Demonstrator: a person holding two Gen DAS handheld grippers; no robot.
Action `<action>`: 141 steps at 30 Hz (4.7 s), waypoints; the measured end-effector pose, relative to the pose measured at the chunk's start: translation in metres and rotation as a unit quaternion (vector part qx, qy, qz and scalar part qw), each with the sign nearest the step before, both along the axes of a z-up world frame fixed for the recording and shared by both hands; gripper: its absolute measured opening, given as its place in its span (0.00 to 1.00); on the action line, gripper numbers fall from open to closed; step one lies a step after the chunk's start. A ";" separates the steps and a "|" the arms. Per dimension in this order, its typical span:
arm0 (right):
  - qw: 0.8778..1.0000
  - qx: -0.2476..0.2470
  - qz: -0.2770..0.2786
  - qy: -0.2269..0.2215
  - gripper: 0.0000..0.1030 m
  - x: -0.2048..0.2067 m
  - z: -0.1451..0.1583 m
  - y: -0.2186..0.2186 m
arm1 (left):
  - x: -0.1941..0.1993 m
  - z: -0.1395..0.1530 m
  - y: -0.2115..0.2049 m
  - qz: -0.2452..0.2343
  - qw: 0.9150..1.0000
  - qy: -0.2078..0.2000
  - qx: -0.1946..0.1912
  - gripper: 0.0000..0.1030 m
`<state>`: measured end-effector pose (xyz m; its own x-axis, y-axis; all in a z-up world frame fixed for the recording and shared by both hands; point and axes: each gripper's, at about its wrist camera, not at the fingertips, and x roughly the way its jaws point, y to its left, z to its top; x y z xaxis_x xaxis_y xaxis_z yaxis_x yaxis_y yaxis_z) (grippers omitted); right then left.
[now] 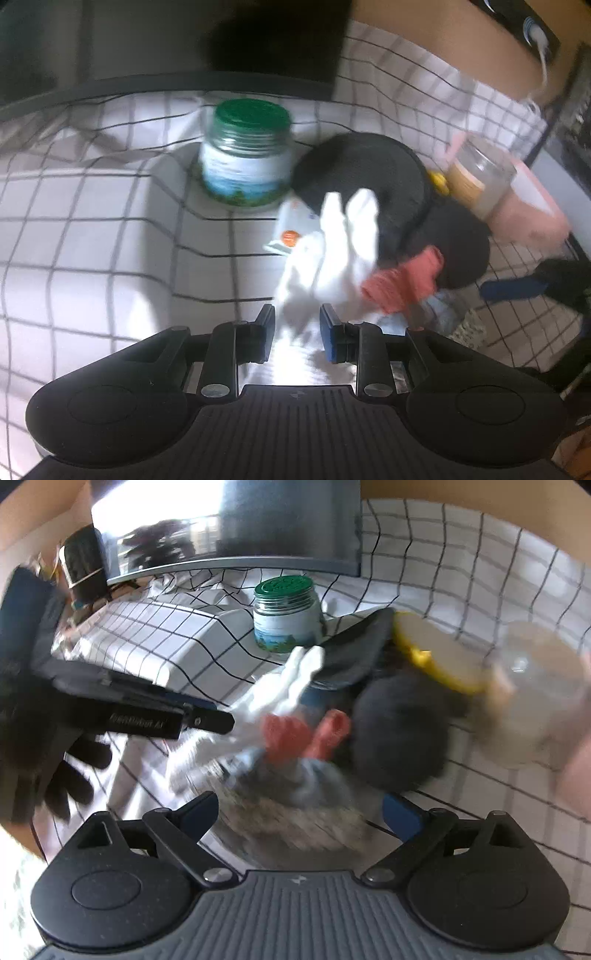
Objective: Organize soft objects
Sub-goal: 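Grasp the white glove with the left tool while the right tool grasps the orange socks, then drop the white glove into the pink box with the left tool while the right tool carries the socks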
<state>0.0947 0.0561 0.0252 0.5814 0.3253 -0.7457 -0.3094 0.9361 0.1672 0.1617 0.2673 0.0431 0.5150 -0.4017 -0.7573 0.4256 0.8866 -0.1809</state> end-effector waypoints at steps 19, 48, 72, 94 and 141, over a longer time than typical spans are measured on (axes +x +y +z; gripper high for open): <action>0.994 -0.091 -0.050 0.015 0.11 -0.014 -0.014 -0.052 | -0.034 -0.002 -0.053 -0.106 0.987 -0.070 0.103 0.29; 0.990 -0.060 -0.128 -0.012 1.00 -0.023 -0.040 -0.072 | -0.010 -0.017 -0.048 -0.056 0.994 -0.045 0.087 0.77; 0.998 -0.052 -0.028 0.011 0.61 -0.004 -0.025 -0.015 | -0.061 -0.008 -0.035 -0.014 0.997 -0.061 0.046 0.22; 0.973 -0.068 -0.213 -0.062 0.24 -0.132 0.053 -0.219 | -0.102 0.044 -0.250 -0.231 0.970 -0.044 -0.054 0.19; 0.975 -0.011 -0.200 -0.098 0.25 -0.056 0.054 -0.266 | -0.079 0.011 -0.189 0.057 0.995 0.043 -0.065 0.28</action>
